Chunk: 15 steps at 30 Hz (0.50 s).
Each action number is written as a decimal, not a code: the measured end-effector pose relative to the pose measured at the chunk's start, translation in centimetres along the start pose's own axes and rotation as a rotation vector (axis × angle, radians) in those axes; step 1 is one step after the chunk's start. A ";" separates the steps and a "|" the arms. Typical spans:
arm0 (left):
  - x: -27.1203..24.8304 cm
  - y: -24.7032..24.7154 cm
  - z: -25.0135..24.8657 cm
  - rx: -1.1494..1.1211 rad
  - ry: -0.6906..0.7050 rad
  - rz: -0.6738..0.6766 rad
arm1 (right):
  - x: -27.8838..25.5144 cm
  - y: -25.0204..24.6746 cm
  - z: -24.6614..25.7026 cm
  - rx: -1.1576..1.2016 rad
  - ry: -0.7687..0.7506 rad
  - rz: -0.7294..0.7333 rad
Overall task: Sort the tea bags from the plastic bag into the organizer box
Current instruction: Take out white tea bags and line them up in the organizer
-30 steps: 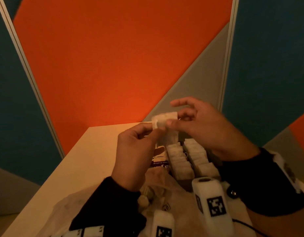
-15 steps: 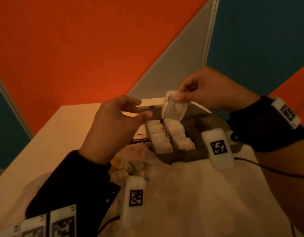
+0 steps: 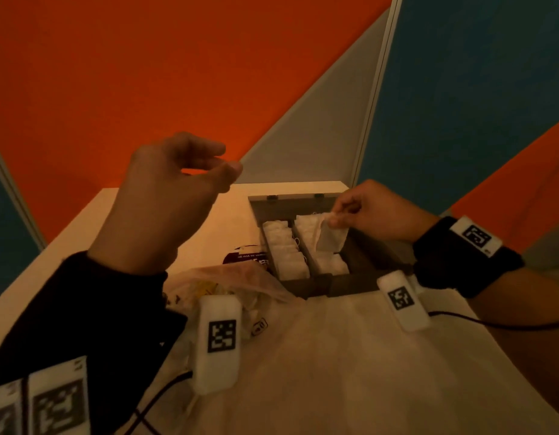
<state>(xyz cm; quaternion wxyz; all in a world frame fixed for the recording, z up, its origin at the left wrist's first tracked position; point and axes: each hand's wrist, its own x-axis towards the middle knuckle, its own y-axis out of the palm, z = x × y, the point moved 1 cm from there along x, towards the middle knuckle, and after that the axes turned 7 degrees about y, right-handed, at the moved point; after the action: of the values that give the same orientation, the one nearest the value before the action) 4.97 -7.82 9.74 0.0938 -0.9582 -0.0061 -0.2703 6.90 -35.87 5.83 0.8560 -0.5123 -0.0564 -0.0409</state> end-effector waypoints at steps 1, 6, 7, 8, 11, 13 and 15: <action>0.1 -0.3 -0.1 -0.006 0.003 -0.014 | 0.0 -0.3 0.6 0.026 -0.017 -0.026; 0.3 -1.3 -0.5 -0.038 0.026 -0.056 | 0.2 -2.2 4.6 0.057 -0.125 -0.106; 0.4 -1.5 -0.6 -0.042 0.030 -0.062 | 0.2 -2.2 5.2 0.046 -0.129 -0.089; 0.4 -1.7 -0.6 -0.044 0.032 -0.067 | 0.2 -2.0 5.5 0.036 -0.130 -0.067; 0.5 -2.3 -0.8 -0.044 0.037 -0.077 | 0.1 -0.4 5.7 -0.013 -0.121 -0.016; 0.5 -2.5 -1.0 -0.043 0.047 -0.075 | 0.2 0.8 4.9 -0.038 -0.102 0.011; 0.4 -2.7 -1.1 -0.044 0.051 -0.072 | 0.3 1.9 3.9 -0.051 -0.083 0.043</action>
<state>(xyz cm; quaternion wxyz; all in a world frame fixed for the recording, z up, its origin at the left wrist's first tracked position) 4.61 -5.40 11.37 0.0631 -0.9520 -0.0320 -0.2979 7.25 -31.55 6.09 0.8401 -0.5365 -0.0795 -0.0026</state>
